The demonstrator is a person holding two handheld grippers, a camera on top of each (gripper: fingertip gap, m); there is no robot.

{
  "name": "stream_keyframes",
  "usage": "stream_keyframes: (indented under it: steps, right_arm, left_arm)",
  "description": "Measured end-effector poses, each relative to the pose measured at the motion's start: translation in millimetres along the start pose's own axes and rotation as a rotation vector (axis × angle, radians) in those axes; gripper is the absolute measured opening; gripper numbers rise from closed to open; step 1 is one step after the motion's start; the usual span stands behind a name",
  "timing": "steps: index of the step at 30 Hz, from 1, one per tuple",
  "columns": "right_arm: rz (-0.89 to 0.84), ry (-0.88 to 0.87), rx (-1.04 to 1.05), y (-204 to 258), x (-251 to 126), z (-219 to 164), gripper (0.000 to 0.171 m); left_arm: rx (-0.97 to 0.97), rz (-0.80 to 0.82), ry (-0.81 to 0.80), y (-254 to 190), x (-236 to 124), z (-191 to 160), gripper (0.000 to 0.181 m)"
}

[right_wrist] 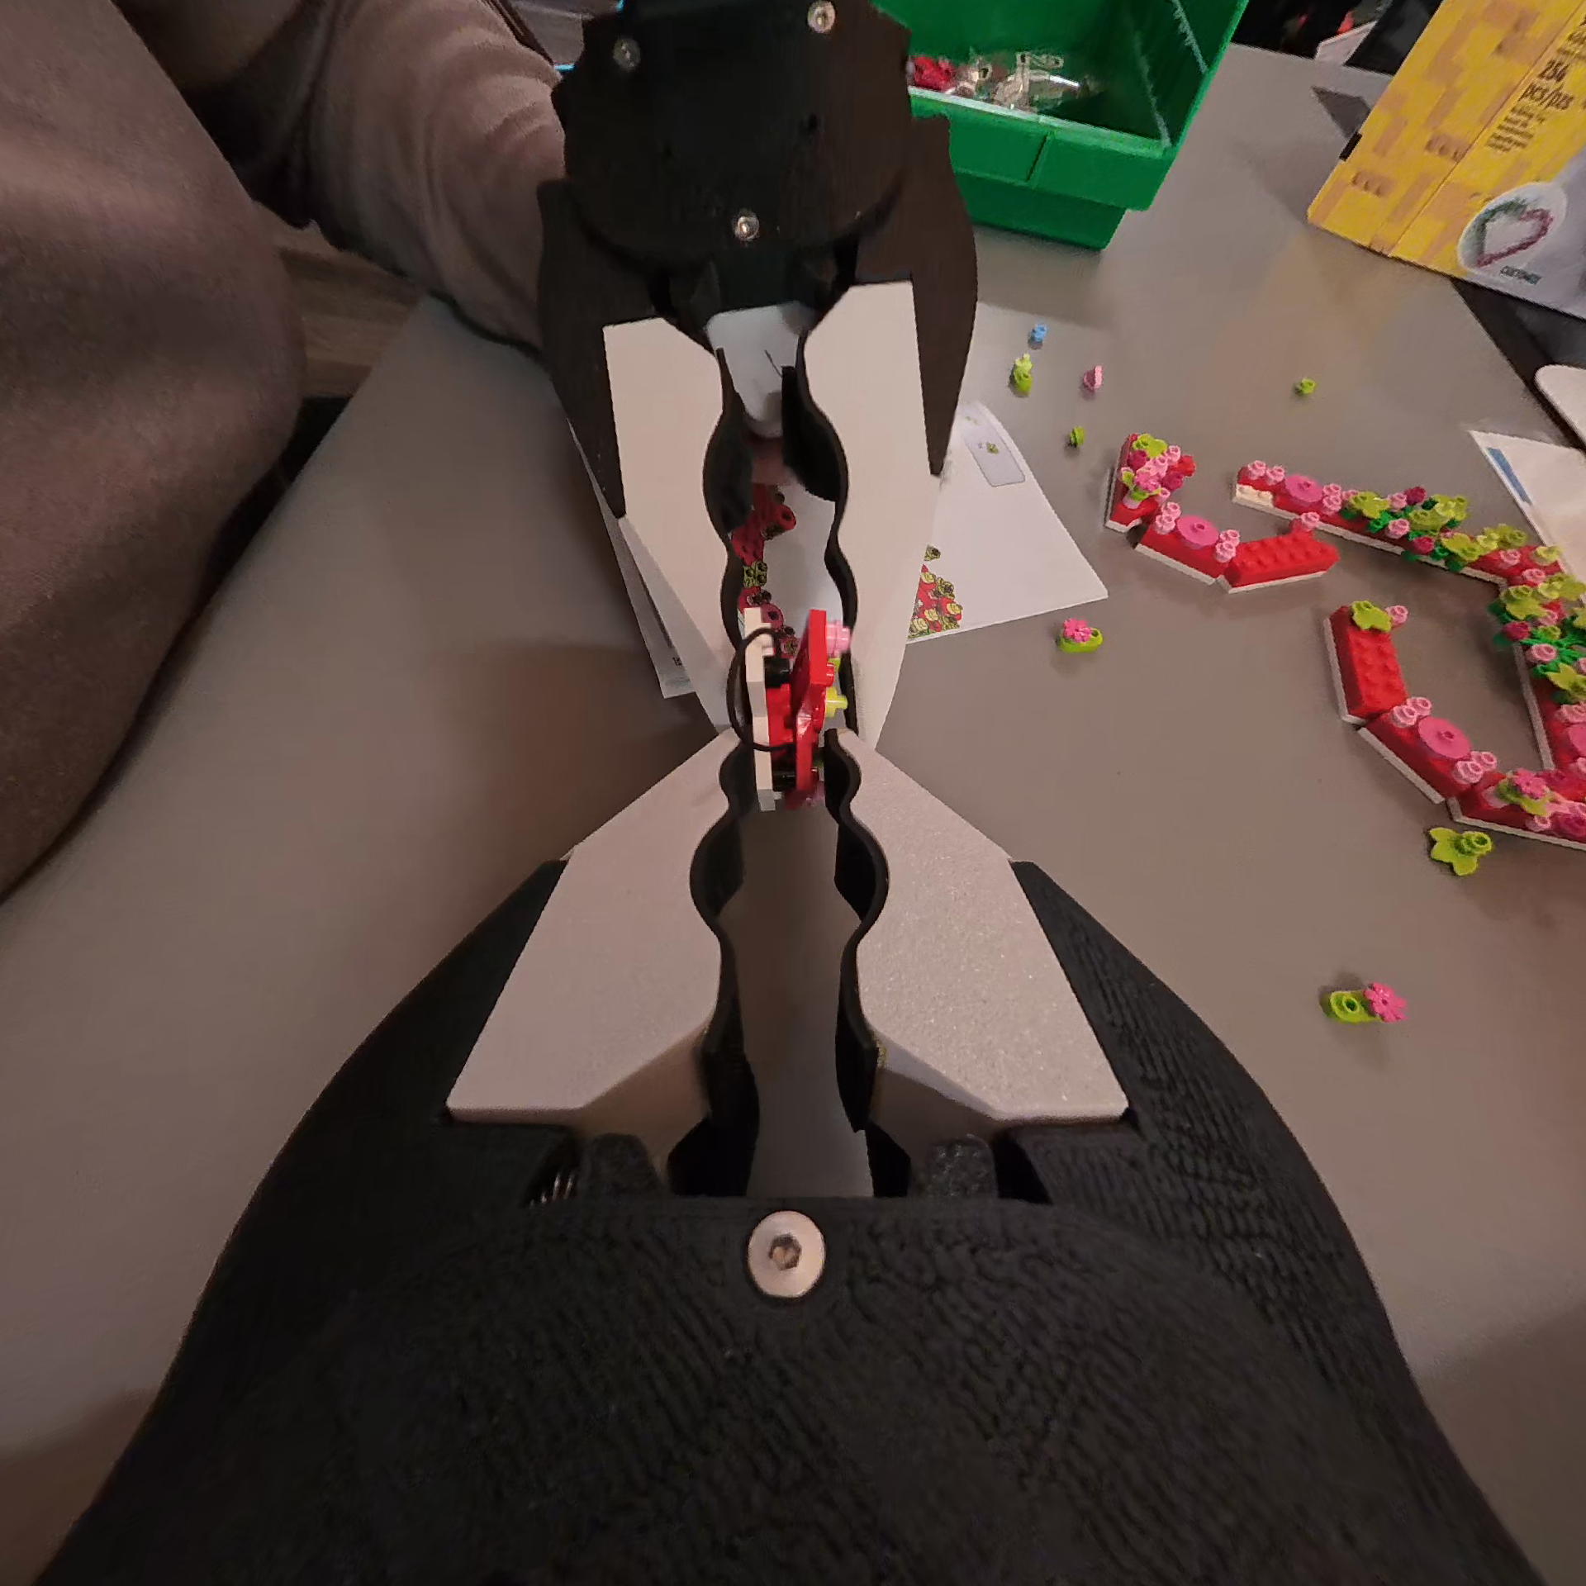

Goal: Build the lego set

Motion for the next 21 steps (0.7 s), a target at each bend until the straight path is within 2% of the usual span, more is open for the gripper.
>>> stream_keyframes:
  steps: [8,21]
  right_arm:
    - [-0.017,-0.03,-0.005,-0.4,-3.0,3.4,0.014]
    - [-0.169,0.032,-0.234,6.4,-2.3,12.7,0.012]
  left_arm:
    - [0.125,0.064,-0.035,-1.1,-2.7,3.2,0.02]
    - [0.339,0.201,-0.004,-3.9,-7.9,7.3,0.018]
Point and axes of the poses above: each gripper's, where its closed fingertips meet, x out along the fingers, z out of its top, y = z × x across the jaws, the point moved 8 cm from there along -x, back along the fingers, and after that the axes turned 2 degrees about -y, right-handed, at the moved point
